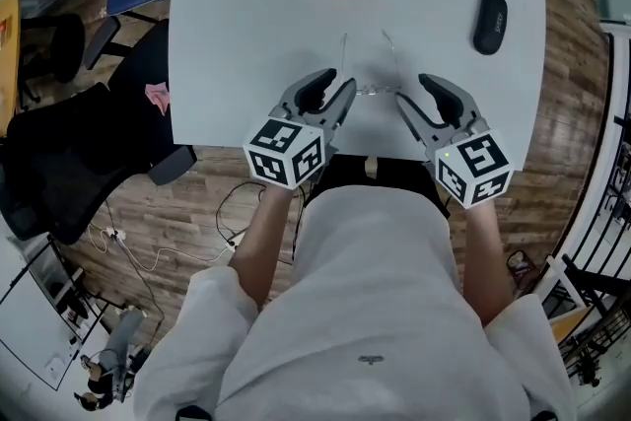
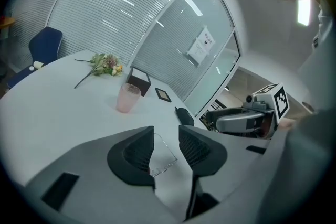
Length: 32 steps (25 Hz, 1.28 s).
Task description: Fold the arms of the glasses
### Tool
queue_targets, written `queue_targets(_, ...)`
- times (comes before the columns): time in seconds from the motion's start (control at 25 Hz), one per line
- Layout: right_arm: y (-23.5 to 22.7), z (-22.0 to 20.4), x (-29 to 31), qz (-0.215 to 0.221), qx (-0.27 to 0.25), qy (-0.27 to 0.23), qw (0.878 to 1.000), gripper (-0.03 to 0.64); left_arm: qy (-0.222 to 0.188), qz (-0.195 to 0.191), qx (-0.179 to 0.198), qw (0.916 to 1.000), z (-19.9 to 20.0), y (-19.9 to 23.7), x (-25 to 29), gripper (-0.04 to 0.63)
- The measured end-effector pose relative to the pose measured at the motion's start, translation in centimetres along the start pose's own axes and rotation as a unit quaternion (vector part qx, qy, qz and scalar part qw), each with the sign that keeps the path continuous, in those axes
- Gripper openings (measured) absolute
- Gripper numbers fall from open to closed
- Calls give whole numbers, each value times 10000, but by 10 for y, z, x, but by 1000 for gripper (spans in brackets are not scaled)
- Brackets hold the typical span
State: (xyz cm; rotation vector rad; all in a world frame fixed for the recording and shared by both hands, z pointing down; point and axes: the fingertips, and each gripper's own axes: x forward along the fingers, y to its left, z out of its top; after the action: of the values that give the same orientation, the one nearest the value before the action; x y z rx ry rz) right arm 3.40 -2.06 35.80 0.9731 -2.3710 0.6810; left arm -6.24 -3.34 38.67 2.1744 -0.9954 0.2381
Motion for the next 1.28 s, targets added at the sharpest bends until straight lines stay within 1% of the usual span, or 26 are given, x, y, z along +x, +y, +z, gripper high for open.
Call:
queue_targets(0.2, -2, -15, 5, 73, 48, 103, 9999, 189, 198, 70, -12, 9998, -19, 9, -2, 141)
queue_targets(0.36, -6, -30, 12, 104, 85, 202, 9997, 190, 351, 2, -11, 9994, -33, 10, -1, 143)
queue_targets(0.52, -11, -45, 21, 196, 453, 187, 9986, 196, 488, -35, -66, 9988, -47, 13, 4, 145)
queue_targets(0.6, -12, -55, 23, 205, 519, 239, 9982, 202, 586, -81, -74, 9982, -53, 12, 6, 146)
queue_targets(0.68, -13, -64, 24, 200, 514, 319, 9980, 206, 662, -106, -46, 9977, -59, 12, 8, 149)
queue_targets(0.8, -17, -75, 29, 207, 526, 404, 9976, 210, 660, -55, 43, 9978, -65, 19, 10, 150)
queue_targets(0.96, -24, -88, 33, 194, 591, 483, 9969, 213, 730, -17, 61, 9973, -76, 26, 12, 160)
queue_targets(1.28, -29, -102, 40, 202, 337, 639, 9972, 235, 903, -21, 299, 9955, -95, 28, 18, 186)
